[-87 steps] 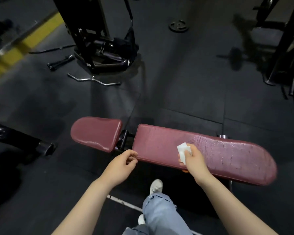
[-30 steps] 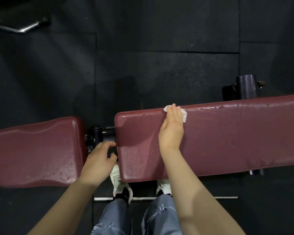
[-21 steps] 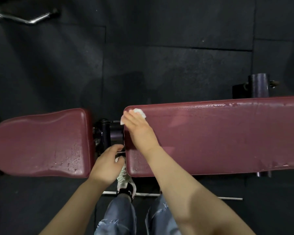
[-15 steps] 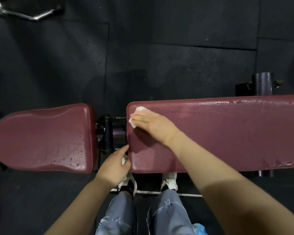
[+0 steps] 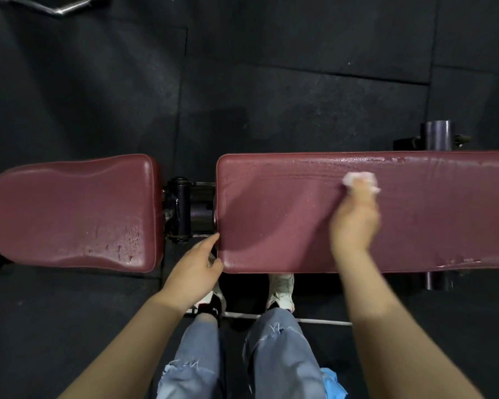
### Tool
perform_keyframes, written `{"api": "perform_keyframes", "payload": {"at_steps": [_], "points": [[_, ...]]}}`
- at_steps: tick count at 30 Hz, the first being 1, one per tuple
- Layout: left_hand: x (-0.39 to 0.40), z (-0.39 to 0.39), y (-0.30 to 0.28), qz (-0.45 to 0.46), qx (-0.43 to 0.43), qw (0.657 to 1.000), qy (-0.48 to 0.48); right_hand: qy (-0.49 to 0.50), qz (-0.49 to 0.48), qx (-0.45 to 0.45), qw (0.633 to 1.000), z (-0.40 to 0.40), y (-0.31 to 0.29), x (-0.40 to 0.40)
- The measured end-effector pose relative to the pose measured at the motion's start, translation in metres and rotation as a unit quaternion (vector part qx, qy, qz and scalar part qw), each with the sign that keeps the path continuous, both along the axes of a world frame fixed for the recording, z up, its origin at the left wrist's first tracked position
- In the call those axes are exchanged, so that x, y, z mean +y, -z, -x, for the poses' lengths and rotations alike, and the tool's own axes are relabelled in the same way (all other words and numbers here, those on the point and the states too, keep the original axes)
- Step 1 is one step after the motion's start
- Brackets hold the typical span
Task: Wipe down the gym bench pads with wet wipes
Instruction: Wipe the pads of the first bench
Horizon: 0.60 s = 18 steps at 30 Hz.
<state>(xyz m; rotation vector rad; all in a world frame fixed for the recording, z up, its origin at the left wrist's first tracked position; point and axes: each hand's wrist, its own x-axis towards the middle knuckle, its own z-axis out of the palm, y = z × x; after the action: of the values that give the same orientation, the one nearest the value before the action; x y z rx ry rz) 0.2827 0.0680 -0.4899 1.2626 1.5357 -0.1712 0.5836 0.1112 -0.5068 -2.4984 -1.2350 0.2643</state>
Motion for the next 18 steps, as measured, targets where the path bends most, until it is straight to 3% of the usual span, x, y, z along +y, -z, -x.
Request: {"api": "perform_keyframes", "payload": {"at_steps": [2, 4, 5, 7, 8, 9, 10, 12, 14, 16, 18], "points": [[-0.004, 0.001, 0.000, 0.005, -0.005, 1.000, -0.026, -0.150, -0.005, 0.076, 0.986, 0.074, 0.011, 0.018], [-0.008, 0.003, 0.002, 0.018, -0.010, 0.999, -0.047, -0.293, 0.078, 0.146, 0.942, 0.136, 0.018, 0.022], [-0.011, 0.005, 0.003, 0.025, -0.011, 0.999, -0.042, -0.415, 0.099, 0.170, 0.888, 0.151, 0.018, 0.021], [-0.014, 0.008, 0.005, 0.034, -0.015, 0.999, -0.021, -0.634, 0.119, 0.131, 0.752, 0.142, 0.020, 0.015], [-0.016, 0.009, 0.006, 0.035, -0.021, 0.999, -0.017, -0.663, 0.109, 0.121, 0.730, 0.124, 0.020, 0.013], [-0.016, 0.009, 0.007, 0.035, -0.028, 0.999, -0.019, -0.634, 0.096, 0.144, 0.754, 0.097, 0.017, 0.013], [-0.017, 0.009, 0.007, 0.036, -0.030, 0.999, -0.026, -0.571, 0.080, 0.161, 0.801, 0.067, 0.010, 0.008], [-0.021, 0.007, 0.006, 0.035, -0.030, 0.998, -0.046, -0.418, 0.098, 0.096, 0.898, -0.004, -0.004, -0.006], [-0.027, 0.003, 0.005, 0.031, -0.027, 0.997, -0.060, -0.227, 0.131, 0.020, 0.965, -0.075, -0.023, -0.032], [-0.032, -0.002, 0.003, 0.031, -0.028, 0.997, -0.070, -0.033, 0.119, -0.009, 0.992, -0.125, -0.035, -0.064], [-0.035, -0.008, 0.002, 0.030, -0.039, 0.994, -0.094, 0.049, 0.113, -0.022, 0.992, -0.124, -0.038, -0.078]]}}
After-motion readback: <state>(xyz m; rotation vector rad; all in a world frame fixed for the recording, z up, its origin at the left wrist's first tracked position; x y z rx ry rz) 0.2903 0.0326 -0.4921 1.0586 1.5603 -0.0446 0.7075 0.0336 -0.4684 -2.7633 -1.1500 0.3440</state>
